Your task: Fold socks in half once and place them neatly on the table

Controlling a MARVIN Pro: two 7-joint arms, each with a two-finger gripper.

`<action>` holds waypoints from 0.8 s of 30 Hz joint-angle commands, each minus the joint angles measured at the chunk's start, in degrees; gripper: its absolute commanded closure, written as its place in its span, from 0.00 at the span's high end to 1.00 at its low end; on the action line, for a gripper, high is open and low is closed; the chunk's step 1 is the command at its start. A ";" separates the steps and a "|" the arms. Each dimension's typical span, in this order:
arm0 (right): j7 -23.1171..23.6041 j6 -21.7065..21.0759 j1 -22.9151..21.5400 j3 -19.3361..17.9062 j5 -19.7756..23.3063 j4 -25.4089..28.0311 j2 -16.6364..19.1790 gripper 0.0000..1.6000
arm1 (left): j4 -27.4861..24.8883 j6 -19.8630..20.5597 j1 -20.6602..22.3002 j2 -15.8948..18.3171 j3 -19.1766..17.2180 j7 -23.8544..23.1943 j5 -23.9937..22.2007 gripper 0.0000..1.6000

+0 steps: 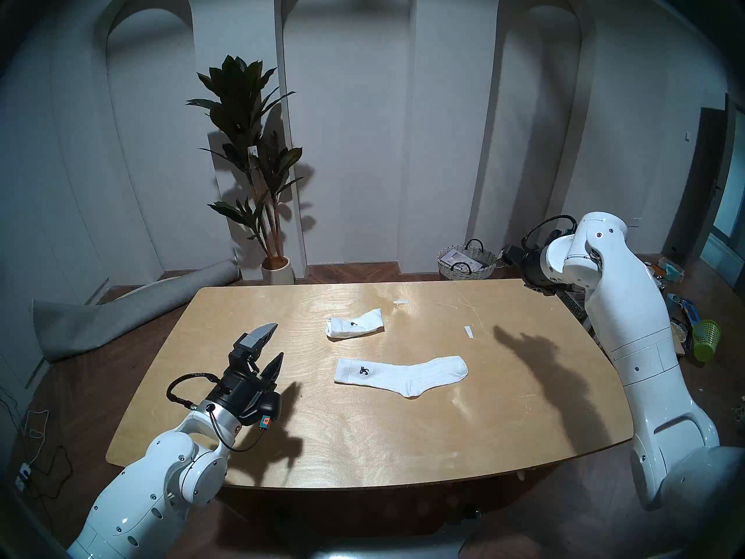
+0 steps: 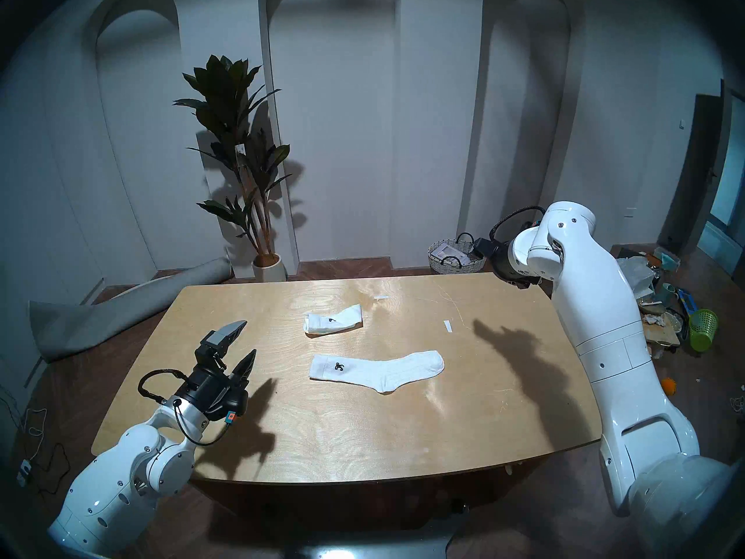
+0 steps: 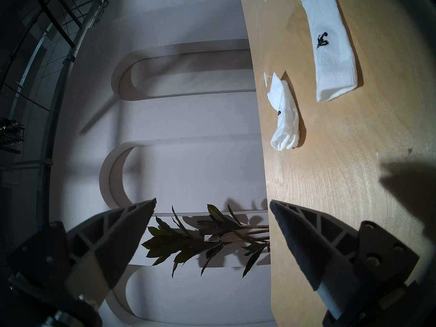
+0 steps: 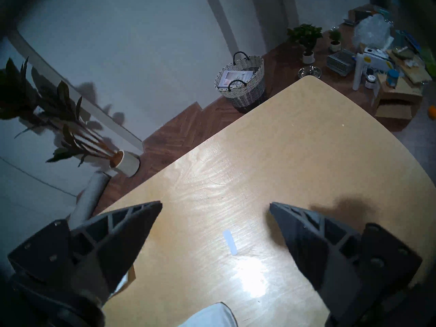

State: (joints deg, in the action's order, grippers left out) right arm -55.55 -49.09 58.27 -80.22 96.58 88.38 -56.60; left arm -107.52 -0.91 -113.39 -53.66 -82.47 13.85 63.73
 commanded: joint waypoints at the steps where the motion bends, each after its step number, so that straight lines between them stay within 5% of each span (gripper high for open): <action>1: 6.64 -4.00 -4.62 1.11 -2.89 -2.83 2.60 1.00 | -0.41 -0.41 1.65 -0.83 -0.03 0.80 -0.68 1.00; 7: 11.49 -5.91 -5.21 3.69 -6.36 -3.04 4.07 1.00 | 1.51 -0.28 4.10 -1.16 0.65 -0.66 -0.03 1.00; 13: 9.61 -5.91 -2.00 8.45 -11.86 -1.09 5.04 1.00 | 1.81 -0.68 3.89 -1.18 0.83 -0.59 -0.06 1.00; 24: 10.39 -3.57 -2.57 13.17 -21.23 -1.16 8.07 1.00 | 2.75 -1.09 4.91 -1.73 1.65 -1.12 0.18 1.00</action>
State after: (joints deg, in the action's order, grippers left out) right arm -45.66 -54.71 57.41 -67.81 79.80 86.21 -50.94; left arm -104.51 -1.89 -110.03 -55.28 -80.93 12.75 63.71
